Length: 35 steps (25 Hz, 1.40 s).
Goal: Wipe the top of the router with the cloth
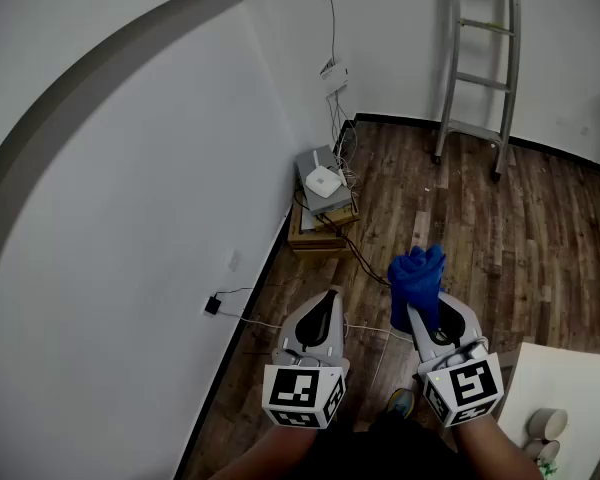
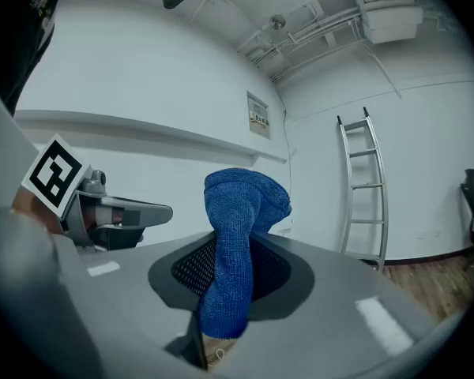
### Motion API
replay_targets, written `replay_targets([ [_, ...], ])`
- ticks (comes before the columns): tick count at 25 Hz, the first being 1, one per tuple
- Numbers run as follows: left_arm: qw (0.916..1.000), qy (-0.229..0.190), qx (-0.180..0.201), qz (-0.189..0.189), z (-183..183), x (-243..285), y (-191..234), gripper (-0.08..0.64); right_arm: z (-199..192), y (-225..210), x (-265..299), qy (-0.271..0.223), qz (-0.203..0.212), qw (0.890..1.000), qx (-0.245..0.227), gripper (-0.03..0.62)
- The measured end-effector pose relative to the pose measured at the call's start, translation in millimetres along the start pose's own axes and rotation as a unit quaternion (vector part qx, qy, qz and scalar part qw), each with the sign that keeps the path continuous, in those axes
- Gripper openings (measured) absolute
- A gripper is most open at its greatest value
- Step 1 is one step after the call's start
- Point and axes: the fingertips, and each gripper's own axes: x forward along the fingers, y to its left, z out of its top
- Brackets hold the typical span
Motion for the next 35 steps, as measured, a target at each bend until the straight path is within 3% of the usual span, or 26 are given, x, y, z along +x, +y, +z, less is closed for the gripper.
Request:
replay_targets([
  [10, 0.9999, 0.011, 0.002, -0.007, -11.9, 29.2, -32.2, 0.001, -14.7, -44.8, -5.0, -0.019, 0.003, 1.000, 0.011, 0.117],
  [14, 0.9997, 0.013, 0.009, -0.020, -17.2, 40.1, -53.4, 0.001, -20.8, -53.7, -13.9, -0.011, 0.025, 1.000, 0.013, 0.117],
  [19, 0.9991, 0.035, 0.016, -0.021, -24.7, 55.3, -52.6, 0.001, -25.5, -76.9, -8.0, -0.011, 0.018, 0.999, 0.035, 0.117],
  [28, 0.9994, 0.032, -0.003, -0.008, -25.0, 115.0, 2.6, 0.001, -20.1, -111.5, 53.2, 0.005, 0.005, 1.000, 0.020, 0.118],
  [35, 0.9987, 0.027, -0.043, -0.011, -25.6, 198.7, 105.7, 0.001, -18.3, -109.2, 187.7, 0.037, 0.023, 0.999, 0.001, 0.118],
])
